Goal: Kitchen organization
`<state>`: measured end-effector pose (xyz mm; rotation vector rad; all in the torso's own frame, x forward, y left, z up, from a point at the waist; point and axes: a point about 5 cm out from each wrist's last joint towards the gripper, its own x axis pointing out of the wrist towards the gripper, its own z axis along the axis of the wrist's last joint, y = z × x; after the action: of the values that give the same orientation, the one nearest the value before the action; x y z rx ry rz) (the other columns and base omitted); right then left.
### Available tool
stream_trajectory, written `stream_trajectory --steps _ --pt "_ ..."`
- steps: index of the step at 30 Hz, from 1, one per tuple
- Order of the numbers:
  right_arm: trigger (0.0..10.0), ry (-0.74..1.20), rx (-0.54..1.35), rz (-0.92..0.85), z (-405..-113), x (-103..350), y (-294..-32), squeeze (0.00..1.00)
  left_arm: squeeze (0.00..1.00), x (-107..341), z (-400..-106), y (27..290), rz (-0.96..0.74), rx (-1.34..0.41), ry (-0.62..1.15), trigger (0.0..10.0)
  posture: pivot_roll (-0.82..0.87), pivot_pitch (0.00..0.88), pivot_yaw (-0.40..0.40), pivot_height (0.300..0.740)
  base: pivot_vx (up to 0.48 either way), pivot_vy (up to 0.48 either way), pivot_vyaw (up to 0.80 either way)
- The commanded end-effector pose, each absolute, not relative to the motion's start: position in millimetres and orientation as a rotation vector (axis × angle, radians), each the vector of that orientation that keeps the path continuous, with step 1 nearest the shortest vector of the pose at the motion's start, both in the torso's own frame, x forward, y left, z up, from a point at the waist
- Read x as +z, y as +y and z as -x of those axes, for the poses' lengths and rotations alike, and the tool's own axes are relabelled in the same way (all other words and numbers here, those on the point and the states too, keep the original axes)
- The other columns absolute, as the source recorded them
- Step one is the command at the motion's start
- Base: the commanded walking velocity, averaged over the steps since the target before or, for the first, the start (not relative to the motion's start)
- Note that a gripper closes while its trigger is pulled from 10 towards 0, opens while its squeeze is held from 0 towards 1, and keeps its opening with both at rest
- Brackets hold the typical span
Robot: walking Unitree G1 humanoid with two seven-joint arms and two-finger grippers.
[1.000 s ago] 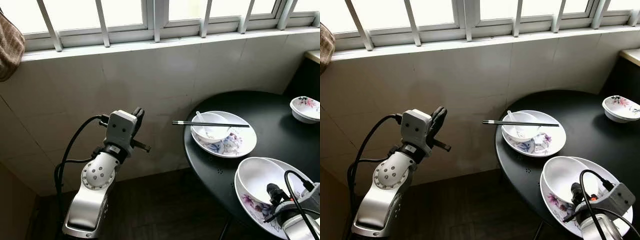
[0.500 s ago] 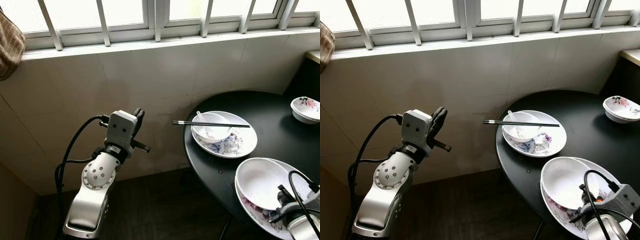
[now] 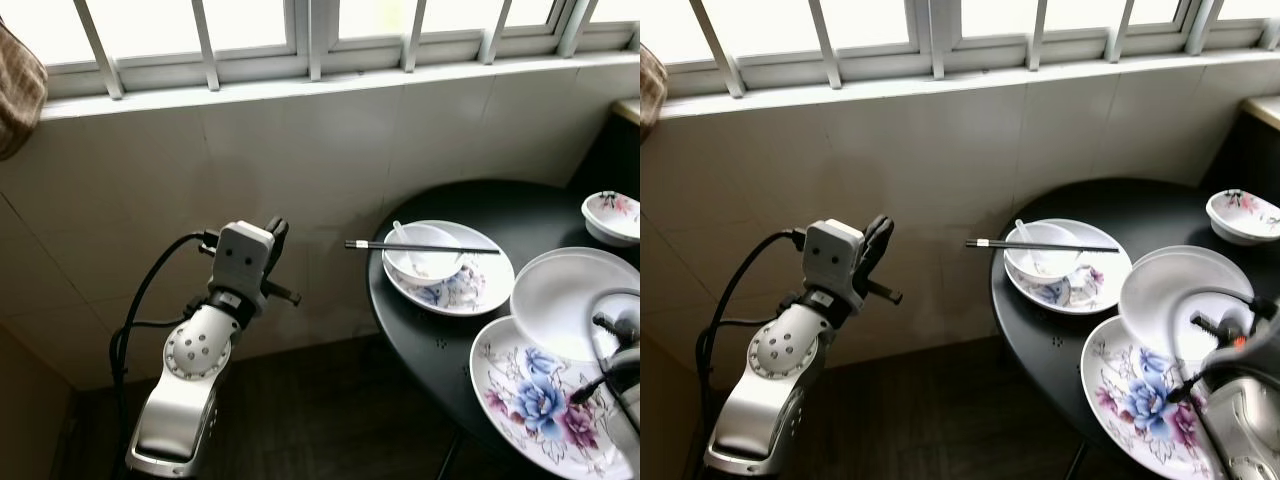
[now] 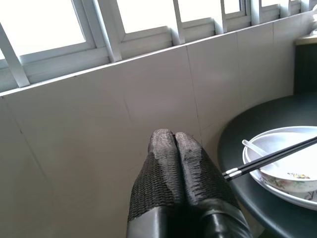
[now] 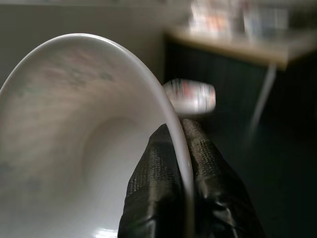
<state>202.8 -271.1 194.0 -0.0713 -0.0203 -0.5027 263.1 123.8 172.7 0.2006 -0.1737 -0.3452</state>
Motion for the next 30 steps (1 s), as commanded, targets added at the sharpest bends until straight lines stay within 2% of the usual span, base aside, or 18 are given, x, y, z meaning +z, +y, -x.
stream_trajectory --steps 1,8,11,22,27,30 --pt "0.0 -0.099 -0.384 0.195 -208 204 -250 0.00 0.00 173 -262 123 -0.207 -0.346 -0.170 10.0 0.01 0.000 -0.030 0.740 0.000 0.000 0.00" --pt "0.0 -0.186 -0.156 0.460 -219 205 -219 0.00 0.00 174 -263 122 -0.206 -0.342 -0.173 10.0 0.02 0.000 -0.024 0.740 0.000 0.000 0.00" --pt "0.0 -0.250 -0.013 0.608 -227 205 -198 0.00 0.00 175 -264 122 -0.207 -0.337 -0.177 10.0 0.02 0.000 -0.022 0.740 0.000 0.000 0.80" --pt "0.0 -0.371 0.208 0.713 -242 205 -158 0.00 0.00 177 -267 126 -0.216 -0.305 -0.184 10.0 0.04 0.000 -0.021 0.740 0.000 0.000 0.80" --pt "0.0 -0.398 0.246 0.713 -246 204 -148 0.00 0.00 176 -268 126 -0.215 -0.303 -0.170 10.0 0.04 0.000 -0.021 0.740 0.000 0.000 0.80" --pt "0.0 -0.408 0.256 0.705 -249 202 -142 0.00 0.00 176 -268 126 -0.216 -0.301 -0.170 10.0 0.05 0.000 -0.024 0.740 0.000 0.389 0.80"
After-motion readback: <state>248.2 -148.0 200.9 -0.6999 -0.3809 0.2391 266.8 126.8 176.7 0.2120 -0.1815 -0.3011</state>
